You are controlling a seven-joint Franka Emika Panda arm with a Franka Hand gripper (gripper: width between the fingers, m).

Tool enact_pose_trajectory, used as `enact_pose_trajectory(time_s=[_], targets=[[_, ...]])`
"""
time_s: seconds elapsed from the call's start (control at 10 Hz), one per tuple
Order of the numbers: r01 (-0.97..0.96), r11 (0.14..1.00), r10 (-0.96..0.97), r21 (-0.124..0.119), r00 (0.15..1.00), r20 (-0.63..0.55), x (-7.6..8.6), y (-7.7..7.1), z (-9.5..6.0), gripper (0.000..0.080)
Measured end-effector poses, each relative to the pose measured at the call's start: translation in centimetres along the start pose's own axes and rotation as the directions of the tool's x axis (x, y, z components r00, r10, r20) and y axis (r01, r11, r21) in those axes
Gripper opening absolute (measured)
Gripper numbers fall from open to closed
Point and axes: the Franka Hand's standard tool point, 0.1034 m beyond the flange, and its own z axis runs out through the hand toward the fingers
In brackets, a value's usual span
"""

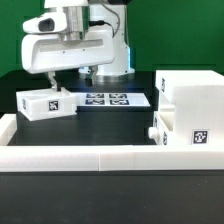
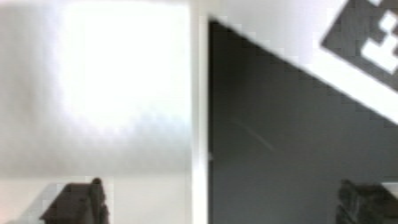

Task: Assemble drawer

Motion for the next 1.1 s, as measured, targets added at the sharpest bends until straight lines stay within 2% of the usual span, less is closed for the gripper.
enact_pose_trajectory(time_s=[0.2, 0.4, 0.5, 0.9, 1.1], targets=[[-0.004, 1.0, 0.004, -0.001, 1.0, 0.003, -1.0, 0.2, 1.0, 0.0649], [-0.007, 1.0, 0.006, -0.013, 1.0, -0.002, -1.9, 0.5, 2.4, 0.0649], [-0.011, 1.0, 0.011, -0.009, 1.0, 0.001, -2.3, 0.4, 3.0, 0.0649], [-0.017, 1.0, 0.017, -0.011, 1.0, -0.001, -2.7, 0.3, 3.6, 0.0649], [-0.017, 1.0, 0.017, -0.012, 1.0, -0.001, -2.7, 0.3, 3.6, 0.0392]])
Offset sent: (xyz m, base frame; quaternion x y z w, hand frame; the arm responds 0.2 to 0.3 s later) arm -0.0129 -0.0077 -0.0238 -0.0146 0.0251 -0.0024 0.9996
